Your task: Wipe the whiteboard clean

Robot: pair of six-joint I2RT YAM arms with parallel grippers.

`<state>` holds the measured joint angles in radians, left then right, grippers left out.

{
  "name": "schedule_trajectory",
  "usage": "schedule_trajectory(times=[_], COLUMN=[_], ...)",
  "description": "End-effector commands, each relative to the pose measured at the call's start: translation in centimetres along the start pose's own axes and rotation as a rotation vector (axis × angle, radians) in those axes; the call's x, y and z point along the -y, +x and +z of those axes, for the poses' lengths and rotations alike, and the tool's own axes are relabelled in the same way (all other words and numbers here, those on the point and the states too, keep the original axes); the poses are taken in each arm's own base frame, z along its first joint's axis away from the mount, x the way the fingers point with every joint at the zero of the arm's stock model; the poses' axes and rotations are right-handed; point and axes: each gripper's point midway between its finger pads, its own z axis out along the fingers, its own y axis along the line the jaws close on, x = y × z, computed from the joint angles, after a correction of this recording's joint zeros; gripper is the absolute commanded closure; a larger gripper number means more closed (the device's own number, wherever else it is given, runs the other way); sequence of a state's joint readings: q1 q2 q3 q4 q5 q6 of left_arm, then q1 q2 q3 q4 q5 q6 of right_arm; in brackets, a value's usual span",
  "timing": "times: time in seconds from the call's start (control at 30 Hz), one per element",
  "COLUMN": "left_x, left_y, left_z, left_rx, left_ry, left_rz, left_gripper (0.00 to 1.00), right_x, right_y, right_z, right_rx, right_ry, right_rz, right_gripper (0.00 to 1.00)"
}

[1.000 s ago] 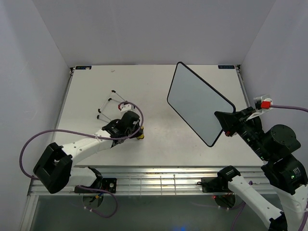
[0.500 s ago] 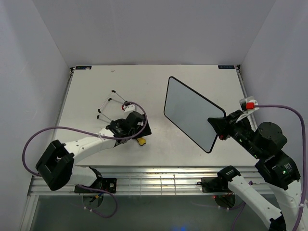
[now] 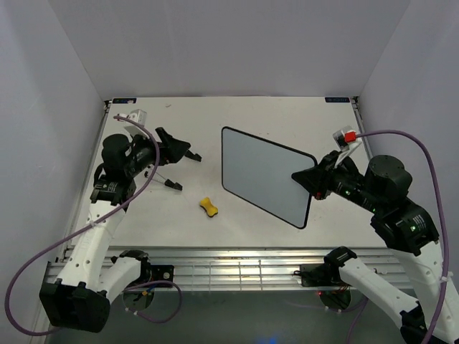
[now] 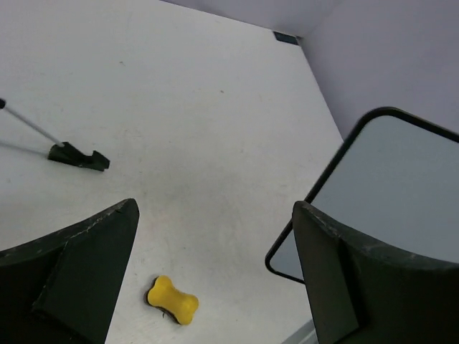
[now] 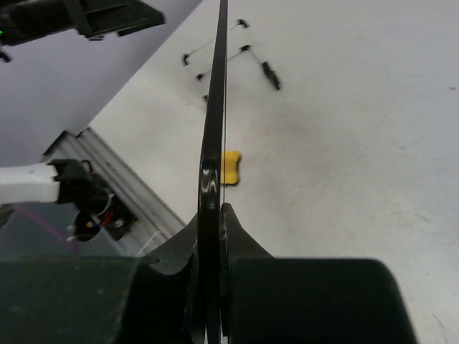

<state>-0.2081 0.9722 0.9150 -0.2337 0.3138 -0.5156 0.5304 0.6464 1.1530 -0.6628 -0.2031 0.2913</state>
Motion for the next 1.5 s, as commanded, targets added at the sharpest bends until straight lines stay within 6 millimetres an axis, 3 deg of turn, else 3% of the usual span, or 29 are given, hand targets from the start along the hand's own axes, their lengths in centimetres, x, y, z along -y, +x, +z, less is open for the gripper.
schedule_trajectory(times=[0.0,0.13,0.2,0.27,0.3,0.47,0.53,0.6,0.77,0.93,1.13,1.3,1.37,1.4,1.47], left_x=[7.5,8.4,10.5,11.6,13.0,14.2,14.5,14.9,15.8,17.0,17.9,17.8,17.8,17.9,18.1], left_y=[0.9,2.5,3.9,5.8,6.0,6.8,7.1,7.1,6.7,5.2,4.8,5.0,5.0,5.0,4.8], left_z=[-4.7,-6.6,-9.3,-11.7,-14.5,-17.7,-18.5,-19.1,-19.7,-20.1,-20.9,-20.9,-21.0,-21.1,-21.4], left_rx=[-0.056,-0.087,-0.114,-0.172,-0.13,-0.141,-0.173,-0.179,-0.193,-0.176,-0.198,-0.231,-0.228,-0.229,-0.215], left_ry=[0.529,0.606,0.786,0.927,1.054,1.107,1.135,1.147,1.164,1.151,1.181,1.181,1.183,1.184,1.188], left_rz=[0.244,0.311,0.363,0.333,0.465,0.478,0.487,0.486,0.45,0.402,0.383,0.355,0.358,0.356,0.366], left_gripper=[0.02,0.02,0.02,0.02,0.02,0.03,0.25,0.47,0.48,0.72,0.74,0.68,0.76,0.87,0.97], right_x=[-8.0,-11.3,-12.4,-12.4,-12.4,-13.1,-13.6,-13.9,-14.9,-15.0,-15.0,-15.2,-15.3,-15.3,-15.3], right_y=[-5.3,-5.4,-5.1,-5.2,-5.4,-6.0,-6.5,-6.7,-7.0,-6.7,-6.7,-7.0,-7.1,-7.2,-7.1], right_z=[-1.9,-4.1,-5.0,-5.0,-5.2,-5.6,-6.1,-6.1,-6.5,-6.7,-6.6,-6.9,-7.2,-7.4,-7.7], right_rx=[0.09,0.055,0.027,0.034,0.043,0.048,0.061,0.059,0.056,0.058,0.061,0.077,0.087,0.094,0.103], right_ry=[-0.388,-0.582,-0.662,-0.658,-0.655,-0.691,-0.715,-0.738,-0.826,-0.848,-0.848,-0.855,-0.856,-0.855,-0.857], right_rz=[-0.068,-0.119,-0.12,-0.121,-0.129,-0.144,-0.171,-0.181,-0.207,-0.23,-0.242,-0.265,-0.278,-0.285,-0.301], right_gripper=[0.92,0.92,0.92,0.92,0.92,0.92,0.92,0.92,0.92,0.92,0.92,0.92,0.92,0.92,0.92])
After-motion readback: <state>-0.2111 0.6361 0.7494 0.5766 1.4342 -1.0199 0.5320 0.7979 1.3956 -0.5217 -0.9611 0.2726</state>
